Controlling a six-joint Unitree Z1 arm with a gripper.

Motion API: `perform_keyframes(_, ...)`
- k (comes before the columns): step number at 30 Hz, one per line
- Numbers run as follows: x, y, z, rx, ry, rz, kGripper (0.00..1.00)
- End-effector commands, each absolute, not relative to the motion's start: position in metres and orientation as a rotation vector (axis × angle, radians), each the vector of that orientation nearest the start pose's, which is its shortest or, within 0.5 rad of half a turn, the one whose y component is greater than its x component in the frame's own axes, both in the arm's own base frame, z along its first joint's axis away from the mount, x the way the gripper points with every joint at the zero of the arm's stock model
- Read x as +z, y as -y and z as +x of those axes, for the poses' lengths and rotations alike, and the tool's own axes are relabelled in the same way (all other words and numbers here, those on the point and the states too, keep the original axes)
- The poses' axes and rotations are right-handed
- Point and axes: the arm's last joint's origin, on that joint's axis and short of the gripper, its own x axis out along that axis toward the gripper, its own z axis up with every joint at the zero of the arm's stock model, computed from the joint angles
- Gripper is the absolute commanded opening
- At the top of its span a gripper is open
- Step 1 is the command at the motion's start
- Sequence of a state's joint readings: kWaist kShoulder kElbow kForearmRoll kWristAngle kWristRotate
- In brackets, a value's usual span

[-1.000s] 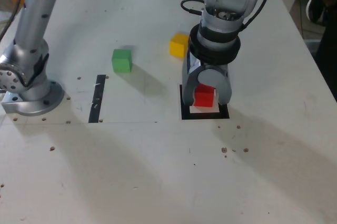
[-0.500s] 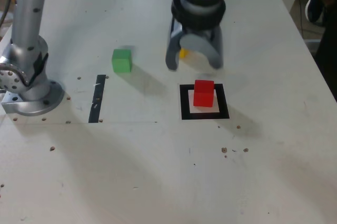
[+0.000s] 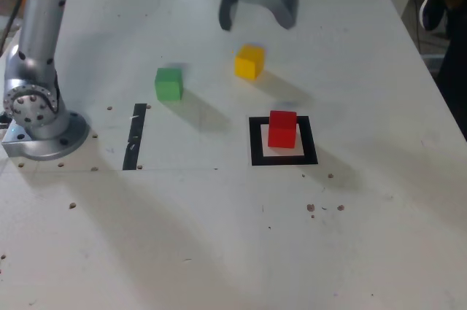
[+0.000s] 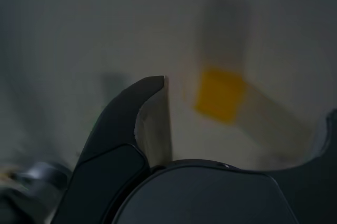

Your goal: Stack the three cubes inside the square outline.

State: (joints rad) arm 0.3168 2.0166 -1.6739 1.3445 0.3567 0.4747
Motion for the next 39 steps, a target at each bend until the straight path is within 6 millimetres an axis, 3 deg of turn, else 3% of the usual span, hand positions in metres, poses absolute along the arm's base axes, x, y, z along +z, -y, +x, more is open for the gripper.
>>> perform_keyframes(1,0.275,-0.134,0.342,0.051,-1.820,0.410,0.97)
perform_keyframes(19,0.215,-0.131,0.334,-0.162,-1.862,0.413,0.84)
perform_keyframes(25,0.214,-0.132,0.337,-0.159,-1.844,0.417,0.74)
perform_keyframes(34,0.216,-0.133,0.339,-0.146,-1.823,0.424,0.45)
perform_keyframes(39,0.214,-0.133,0.340,-0.148,-1.826,0.423,0.39)
